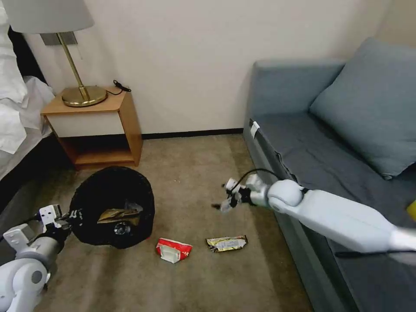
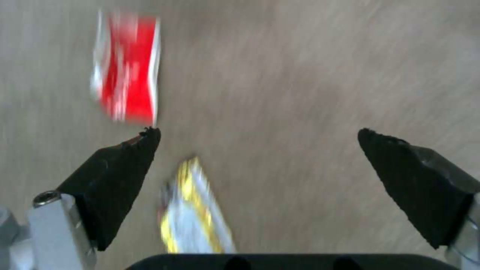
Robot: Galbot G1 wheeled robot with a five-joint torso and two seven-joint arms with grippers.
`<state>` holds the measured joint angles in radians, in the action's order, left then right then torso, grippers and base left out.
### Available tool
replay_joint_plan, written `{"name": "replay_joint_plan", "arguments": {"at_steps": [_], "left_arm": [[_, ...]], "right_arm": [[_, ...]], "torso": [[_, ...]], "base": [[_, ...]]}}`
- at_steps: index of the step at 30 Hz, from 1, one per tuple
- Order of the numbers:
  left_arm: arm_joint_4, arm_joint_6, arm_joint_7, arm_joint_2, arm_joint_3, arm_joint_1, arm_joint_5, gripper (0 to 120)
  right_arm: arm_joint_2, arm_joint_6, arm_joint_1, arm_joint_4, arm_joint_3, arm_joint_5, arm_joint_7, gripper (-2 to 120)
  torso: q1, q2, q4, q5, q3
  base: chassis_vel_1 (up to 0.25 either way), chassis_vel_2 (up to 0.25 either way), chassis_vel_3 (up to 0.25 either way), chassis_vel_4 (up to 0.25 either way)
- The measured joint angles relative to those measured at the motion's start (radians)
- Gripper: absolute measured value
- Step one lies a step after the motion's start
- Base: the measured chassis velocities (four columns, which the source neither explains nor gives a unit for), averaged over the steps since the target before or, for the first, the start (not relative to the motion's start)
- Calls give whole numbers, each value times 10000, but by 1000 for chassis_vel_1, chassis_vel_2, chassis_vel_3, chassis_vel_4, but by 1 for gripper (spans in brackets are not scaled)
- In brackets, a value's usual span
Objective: Pick up the trash bin, then pick up the garbage on the floor and place it into the trash bin.
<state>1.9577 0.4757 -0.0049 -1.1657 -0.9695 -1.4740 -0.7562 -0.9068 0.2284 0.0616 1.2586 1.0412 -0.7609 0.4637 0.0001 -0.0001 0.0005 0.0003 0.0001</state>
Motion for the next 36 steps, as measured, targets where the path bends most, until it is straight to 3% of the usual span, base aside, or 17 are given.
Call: {"name": "replay_joint_plan", "arguments": {"at_steps": [1,5,9,17,22,36], "left_arm": [[0,0,0,0,0,0,0,2],[-147,-192,200,-41,-103,-17,208,2],[-280,-292,304,-58,-172,-58,224,2],[-422,-378,351,-93,-147,11,305,2],[-445,-417,354,-190,-84,29,416,2],[-604,-488,396,-140,-408,-91,282,2]], "right_arm": [[0,0,0,0,0,0,0,100],[-947,-520,-107,-2381,971,556,1465,100],[-1465,-722,275,-3383,993,913,1850,100],[-1636,-840,615,-3689,911,1129,2033,100],[-1468,-801,1066,-3177,905,1268,1899,100],[-3002,-1203,1716,-4959,408,1729,1683,100]], "torso": [[0,0,0,0,0],[0,0,-8,-1,0],[0,0,-5,0,0],[0,0,-5,-1,-1],[0,1,-7,-4,-1],[0,1,-2,-5,-1]], "base": [[0,0,0,0],[0,0,0,0],[0,0,0,0],[0,0,0,0],[0,0,0,0],[0,0,0,0]]}}
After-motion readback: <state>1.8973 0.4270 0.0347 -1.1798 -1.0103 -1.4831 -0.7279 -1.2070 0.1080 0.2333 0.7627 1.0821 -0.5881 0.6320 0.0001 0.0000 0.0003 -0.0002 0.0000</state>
